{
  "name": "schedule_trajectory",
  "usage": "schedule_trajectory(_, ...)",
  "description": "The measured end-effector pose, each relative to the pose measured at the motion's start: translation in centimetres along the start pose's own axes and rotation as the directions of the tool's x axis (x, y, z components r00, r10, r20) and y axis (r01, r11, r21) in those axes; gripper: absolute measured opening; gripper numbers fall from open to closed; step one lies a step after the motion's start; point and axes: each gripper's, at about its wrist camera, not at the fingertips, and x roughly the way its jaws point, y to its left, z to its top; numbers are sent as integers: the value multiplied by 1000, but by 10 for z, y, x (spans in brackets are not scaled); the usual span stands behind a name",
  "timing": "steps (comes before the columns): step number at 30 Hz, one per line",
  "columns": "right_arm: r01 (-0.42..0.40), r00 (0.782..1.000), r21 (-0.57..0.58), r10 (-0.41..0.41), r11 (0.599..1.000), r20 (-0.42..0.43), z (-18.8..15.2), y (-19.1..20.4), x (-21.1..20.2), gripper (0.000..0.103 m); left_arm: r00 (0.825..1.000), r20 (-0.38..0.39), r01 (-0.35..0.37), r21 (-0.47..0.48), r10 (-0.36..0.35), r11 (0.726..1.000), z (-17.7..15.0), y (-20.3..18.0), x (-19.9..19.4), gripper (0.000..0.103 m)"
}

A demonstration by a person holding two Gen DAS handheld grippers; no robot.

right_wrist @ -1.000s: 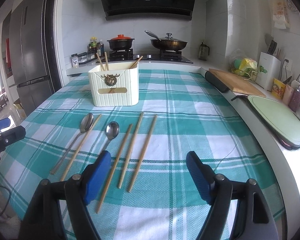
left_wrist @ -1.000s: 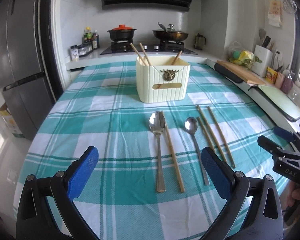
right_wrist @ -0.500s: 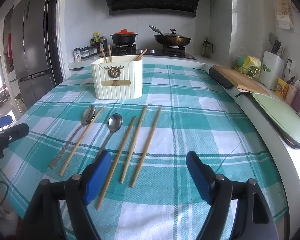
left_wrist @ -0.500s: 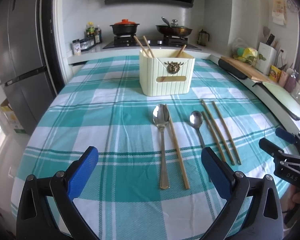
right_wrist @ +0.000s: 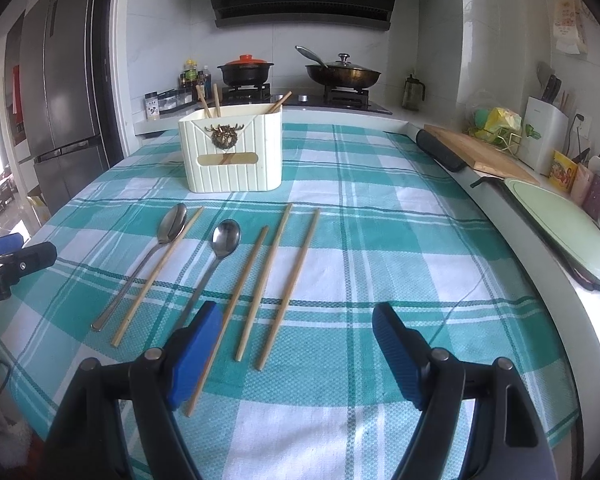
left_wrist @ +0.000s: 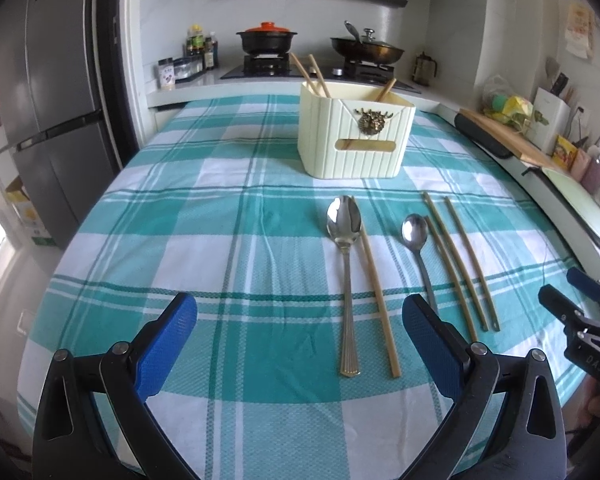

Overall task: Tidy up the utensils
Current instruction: 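Move both tools over the spoons and chopsticks lying on the cloth, then close the left tool on the large steel spoon while the right tool grasps a chopstick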

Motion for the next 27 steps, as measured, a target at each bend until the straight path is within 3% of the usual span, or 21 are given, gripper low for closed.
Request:
schedule_trajectory(9,-3,999,59,6,998,-51,-3,-8,15,79,995,-92,23,-51,-27,998,0,15,31,102)
schedule_trajectory(22,-8,995,56,13,998,-94,2,-15,29,79,977,-212,69,135,-39,988,29,-17,110,102)
schedule_trajectory(27,-50,988,45,56,998,-141,19,-19,56,59,974,-225,17,155,18,988,29,-20,128,101)
